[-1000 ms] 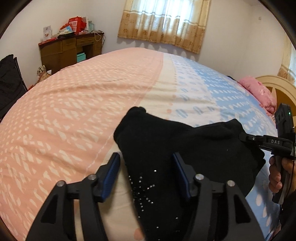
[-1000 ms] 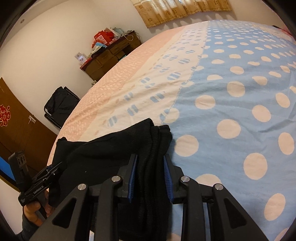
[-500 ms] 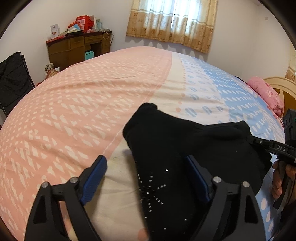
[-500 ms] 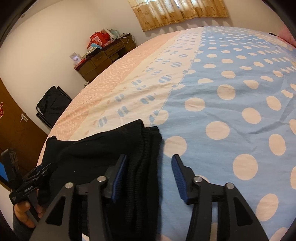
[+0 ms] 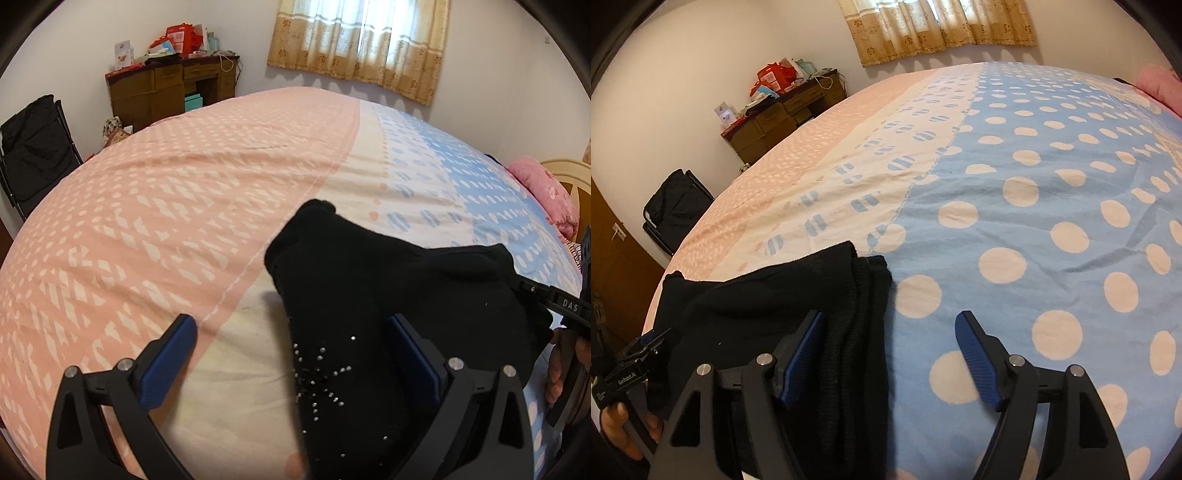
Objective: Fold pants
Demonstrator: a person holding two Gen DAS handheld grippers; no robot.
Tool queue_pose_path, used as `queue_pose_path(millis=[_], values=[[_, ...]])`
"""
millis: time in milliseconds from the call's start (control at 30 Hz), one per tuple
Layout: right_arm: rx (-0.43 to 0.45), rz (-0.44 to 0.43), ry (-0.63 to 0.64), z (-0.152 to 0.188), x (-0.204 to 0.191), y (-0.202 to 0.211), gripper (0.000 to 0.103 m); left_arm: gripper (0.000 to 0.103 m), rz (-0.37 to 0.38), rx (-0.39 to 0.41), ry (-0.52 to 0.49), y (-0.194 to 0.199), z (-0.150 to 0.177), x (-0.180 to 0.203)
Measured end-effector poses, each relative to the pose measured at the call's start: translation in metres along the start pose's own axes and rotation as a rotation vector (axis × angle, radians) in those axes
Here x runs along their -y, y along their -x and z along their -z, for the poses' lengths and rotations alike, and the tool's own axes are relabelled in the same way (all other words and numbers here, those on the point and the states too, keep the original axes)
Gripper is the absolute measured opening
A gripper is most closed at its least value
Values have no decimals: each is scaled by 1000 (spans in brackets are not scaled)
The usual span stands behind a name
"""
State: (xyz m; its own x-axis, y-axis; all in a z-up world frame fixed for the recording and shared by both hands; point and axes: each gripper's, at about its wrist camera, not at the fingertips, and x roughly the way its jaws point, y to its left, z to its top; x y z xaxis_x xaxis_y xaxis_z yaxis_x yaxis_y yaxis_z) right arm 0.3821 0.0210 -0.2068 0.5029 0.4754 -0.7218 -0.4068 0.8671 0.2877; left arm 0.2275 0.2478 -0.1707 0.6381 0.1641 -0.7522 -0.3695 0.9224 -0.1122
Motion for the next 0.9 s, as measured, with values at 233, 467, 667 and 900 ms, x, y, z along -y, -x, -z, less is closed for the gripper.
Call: queue_pose_path(millis=[233, 467, 667, 900], values=[[30, 39, -32, 3, 5, 25, 74, 103, -11, 33, 13, 21, 14, -6], [120, 63, 21, 23, -2, 101, 74, 103, -69, 91, -16, 57, 22, -5], [264, 110, 12, 60, -1, 191, 74, 103, -43, 184, -29, 101, 30, 10], [404, 105, -15, 88, -5, 265, 74, 103, 49, 268, -67, 146, 32, 44]])
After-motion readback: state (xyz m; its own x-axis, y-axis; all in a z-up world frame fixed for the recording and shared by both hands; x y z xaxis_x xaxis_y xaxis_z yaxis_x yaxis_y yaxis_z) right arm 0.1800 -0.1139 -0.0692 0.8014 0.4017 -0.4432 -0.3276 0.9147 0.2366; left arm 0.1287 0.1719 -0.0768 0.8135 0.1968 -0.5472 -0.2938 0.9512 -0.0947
